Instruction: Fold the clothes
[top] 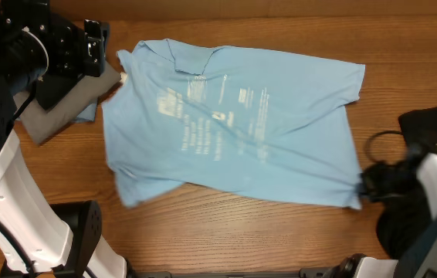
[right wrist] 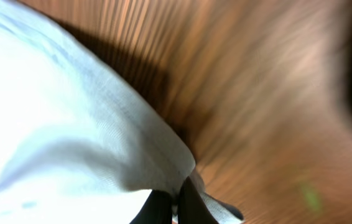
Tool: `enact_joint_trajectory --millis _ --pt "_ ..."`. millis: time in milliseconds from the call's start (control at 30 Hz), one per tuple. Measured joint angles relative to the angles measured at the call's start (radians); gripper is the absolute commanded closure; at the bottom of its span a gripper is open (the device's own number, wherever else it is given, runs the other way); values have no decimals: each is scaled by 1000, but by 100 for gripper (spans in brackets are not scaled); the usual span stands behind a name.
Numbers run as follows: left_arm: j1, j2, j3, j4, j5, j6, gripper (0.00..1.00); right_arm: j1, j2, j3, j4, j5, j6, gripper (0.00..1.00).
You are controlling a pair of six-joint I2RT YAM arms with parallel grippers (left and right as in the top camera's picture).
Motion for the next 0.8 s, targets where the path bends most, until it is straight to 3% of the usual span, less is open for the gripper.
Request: enact_joint_trajectory --millis 133,467,667,800 --pt "0 0 0 0 0 0 0 -125 -46 20 -70 23 -30 96" --pt "0 0 -118 1 -5 -9 0 -140 -47 20 -121 35 -88 94" --pt "3 -70 -398 8 -68 -40 1 -140 -47 20 -116 36 -96 93" --pt "19 -181 -662 0 -106 -78 4 -140 -47 20 -109 38 -108 87"
